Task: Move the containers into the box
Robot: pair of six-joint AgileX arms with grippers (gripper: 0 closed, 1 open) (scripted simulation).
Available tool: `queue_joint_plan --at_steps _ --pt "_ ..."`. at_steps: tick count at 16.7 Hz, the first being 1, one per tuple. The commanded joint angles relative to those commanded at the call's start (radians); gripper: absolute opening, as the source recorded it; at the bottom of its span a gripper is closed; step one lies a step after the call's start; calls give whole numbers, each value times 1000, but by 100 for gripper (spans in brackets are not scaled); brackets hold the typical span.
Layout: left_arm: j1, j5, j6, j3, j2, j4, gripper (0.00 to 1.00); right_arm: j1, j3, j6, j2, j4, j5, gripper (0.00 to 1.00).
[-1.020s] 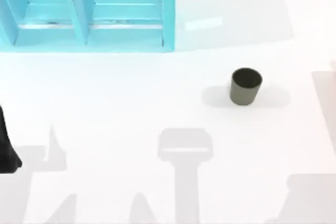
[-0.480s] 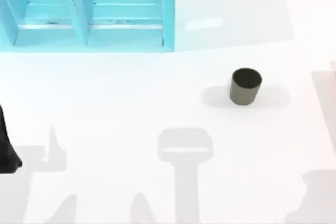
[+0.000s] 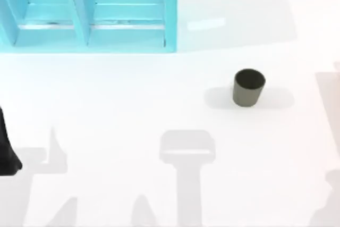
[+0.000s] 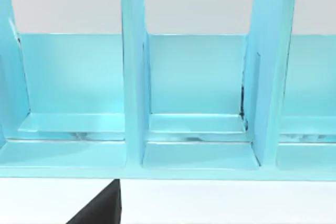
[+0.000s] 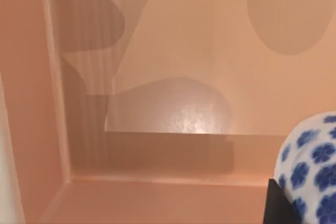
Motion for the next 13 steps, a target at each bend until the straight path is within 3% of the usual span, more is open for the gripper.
queue_joint_plan --at_steps 13 --pt "0 0 0 0 0 0 100 0 0 0 0 0 0 98"
